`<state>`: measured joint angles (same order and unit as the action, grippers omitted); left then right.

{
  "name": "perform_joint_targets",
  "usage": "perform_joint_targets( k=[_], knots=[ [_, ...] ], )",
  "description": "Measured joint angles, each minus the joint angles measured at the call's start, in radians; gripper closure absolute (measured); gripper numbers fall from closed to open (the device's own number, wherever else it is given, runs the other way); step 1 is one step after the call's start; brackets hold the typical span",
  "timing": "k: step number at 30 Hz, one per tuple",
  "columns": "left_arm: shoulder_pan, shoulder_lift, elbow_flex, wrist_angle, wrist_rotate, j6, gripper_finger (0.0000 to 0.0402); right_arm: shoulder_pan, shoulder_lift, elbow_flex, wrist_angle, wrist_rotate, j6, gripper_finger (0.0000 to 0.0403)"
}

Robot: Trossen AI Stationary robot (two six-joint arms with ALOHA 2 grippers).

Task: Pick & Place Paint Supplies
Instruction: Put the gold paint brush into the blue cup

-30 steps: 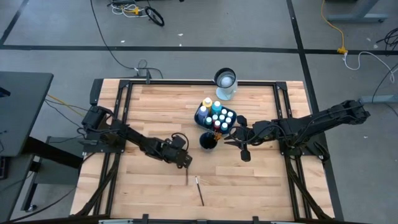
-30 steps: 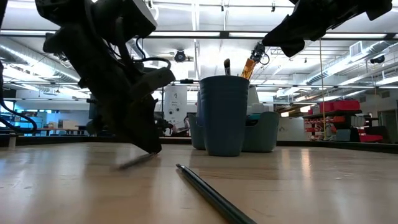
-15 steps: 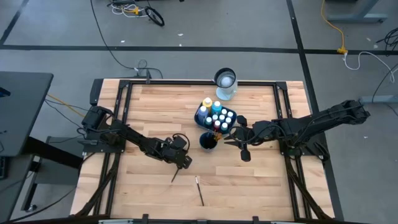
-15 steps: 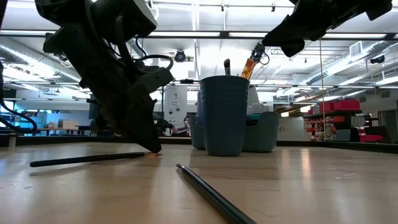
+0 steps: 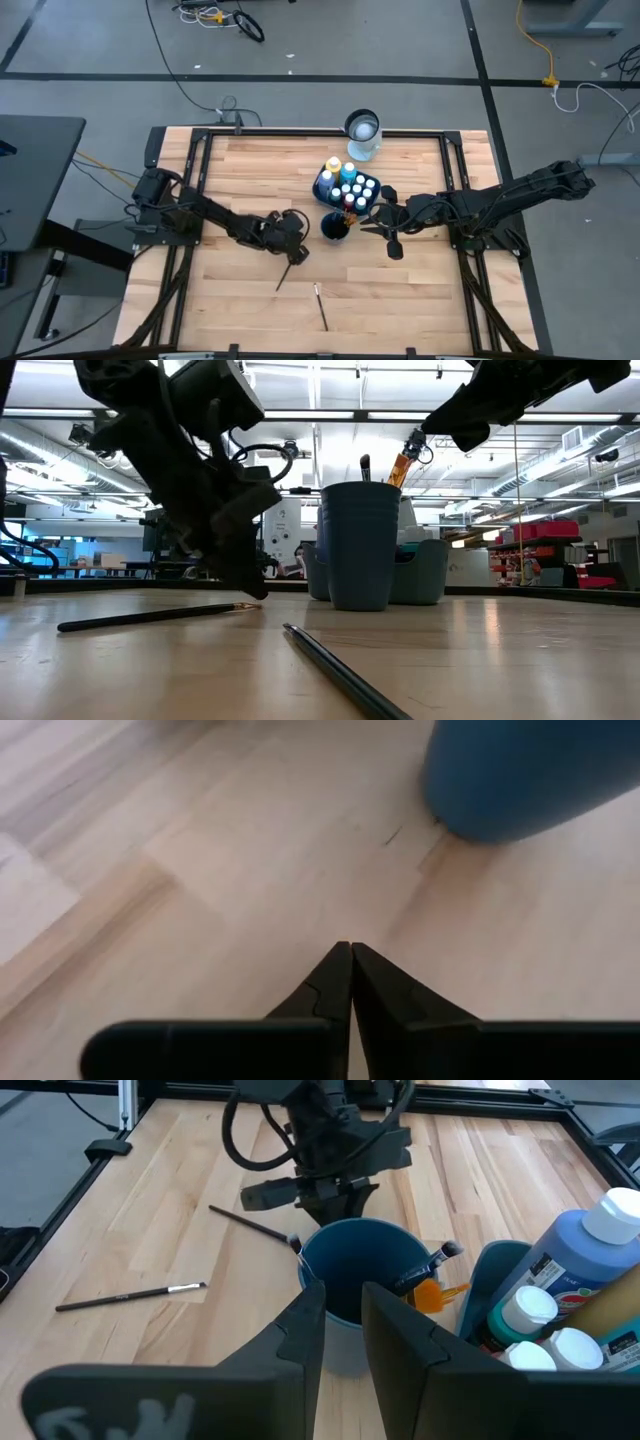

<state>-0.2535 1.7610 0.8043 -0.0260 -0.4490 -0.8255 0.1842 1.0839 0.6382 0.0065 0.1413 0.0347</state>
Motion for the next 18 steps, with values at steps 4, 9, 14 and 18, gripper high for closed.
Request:
perform_joint_targets(
  k=[4,9,14,18],
  knots=[
    [0.007,-0.002,0.037,-0.017,0.062,0.068,0.0359,0.0,0.0,0.0,0.0,0.0,0.0,0.0331],
    [-0.005,0.007,0.069,-0.054,0.091,0.131,0.0315,0.0,0.0,0.0,-0.001,0.0,0.0,0.0331],
    [-0.006,0.006,0.071,-0.119,0.073,0.047,0.0277,0.0,0.0,0.0,-0.001,0.0,0.0,0.0331],
    [-0.006,0.021,0.071,-0.127,0.076,0.017,0.0262,0.0,0.0,0.0,-0.001,0.0,0.0,0.0331]
  ],
)
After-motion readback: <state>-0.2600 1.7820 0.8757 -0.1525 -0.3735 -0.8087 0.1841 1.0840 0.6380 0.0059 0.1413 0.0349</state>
